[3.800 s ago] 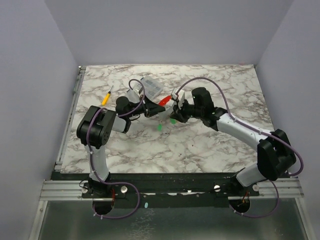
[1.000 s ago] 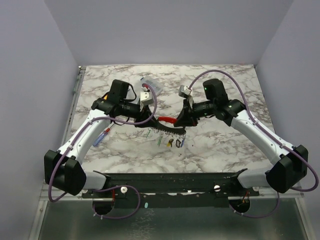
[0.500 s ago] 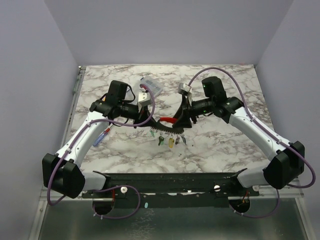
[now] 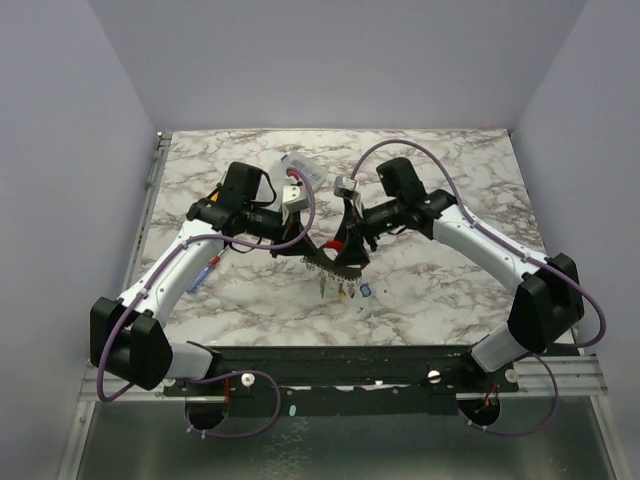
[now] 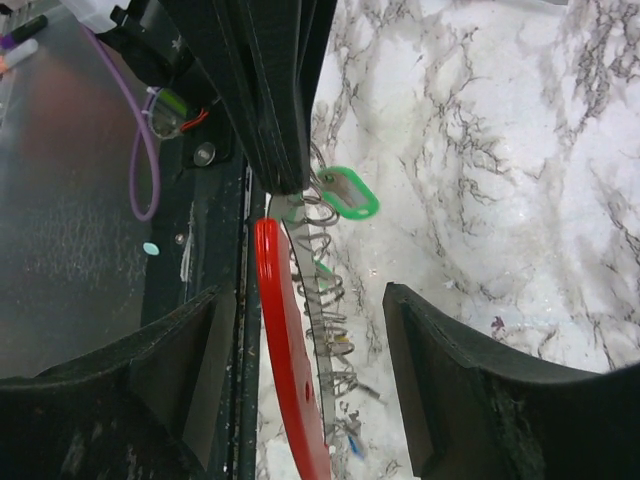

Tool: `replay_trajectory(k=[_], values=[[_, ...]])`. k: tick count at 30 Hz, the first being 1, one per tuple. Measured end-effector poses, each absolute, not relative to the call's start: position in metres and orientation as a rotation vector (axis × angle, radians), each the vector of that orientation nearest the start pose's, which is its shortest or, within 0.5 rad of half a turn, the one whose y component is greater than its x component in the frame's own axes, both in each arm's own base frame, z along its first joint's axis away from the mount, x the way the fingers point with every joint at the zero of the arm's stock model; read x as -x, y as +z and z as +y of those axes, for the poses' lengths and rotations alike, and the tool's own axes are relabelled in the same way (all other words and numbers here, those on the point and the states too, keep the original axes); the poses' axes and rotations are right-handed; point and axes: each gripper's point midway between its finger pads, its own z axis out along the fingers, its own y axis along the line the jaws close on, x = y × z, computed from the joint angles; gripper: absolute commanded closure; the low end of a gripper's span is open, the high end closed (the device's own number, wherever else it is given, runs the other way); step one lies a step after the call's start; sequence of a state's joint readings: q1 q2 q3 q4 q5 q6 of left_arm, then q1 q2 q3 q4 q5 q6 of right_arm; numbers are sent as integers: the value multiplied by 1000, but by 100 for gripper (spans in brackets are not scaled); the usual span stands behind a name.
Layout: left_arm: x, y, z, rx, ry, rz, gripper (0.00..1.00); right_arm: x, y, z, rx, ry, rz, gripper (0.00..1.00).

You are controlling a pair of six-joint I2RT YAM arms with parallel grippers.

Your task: Remove the keys from the keyring

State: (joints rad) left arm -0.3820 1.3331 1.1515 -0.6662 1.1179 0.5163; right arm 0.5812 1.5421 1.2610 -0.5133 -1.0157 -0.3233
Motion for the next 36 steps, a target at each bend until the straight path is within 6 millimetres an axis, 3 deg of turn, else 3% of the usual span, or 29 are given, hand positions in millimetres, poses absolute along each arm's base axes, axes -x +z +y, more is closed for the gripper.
replay_trajectory(k=[7, 9, 11, 12, 15, 17, 19, 23, 29, 36], values=[[-218, 232, -250, -1341, -1246, 1656, 100, -213, 205, 333, 1459, 1344, 1705, 54], [-219, 232, -250, -1337, -1245, 1656, 100, -211, 203, 336, 1469, 1353, 1697, 71], [-220, 230, -251, -1329, -1248, 1659, 100, -209, 202, 339, 1475, 1361, 1690, 97], [-219, 229, -251, -1321, -1258, 1667, 100, -209, 202, 340, 1474, 1360, 1690, 99], [-218, 227, -252, -1302, -1273, 1682, 55, -209, 199, 339, 1459, 1368, 1716, 99], [-223, 228, -249, -1278, -1252, 1693, 40, -207, 199, 339, 1453, 1378, 1726, 99], [-229, 231, -246, -1267, -1219, 1681, 33, -205, 200, 339, 1449, 1387, 1735, 100], [-242, 240, -234, -1219, -1150, 1667, 29, -201, 203, 337, 1434, 1398, 1756, 100], [-246, 242, -218, -1193, -1105, 1639, 27, -197, 211, 333, 1422, 1401, 1761, 99], [-221, 202, -212, -1251, -1169, 1623, 22, -191, 214, 330, 1412, 1416, 1790, 99]])
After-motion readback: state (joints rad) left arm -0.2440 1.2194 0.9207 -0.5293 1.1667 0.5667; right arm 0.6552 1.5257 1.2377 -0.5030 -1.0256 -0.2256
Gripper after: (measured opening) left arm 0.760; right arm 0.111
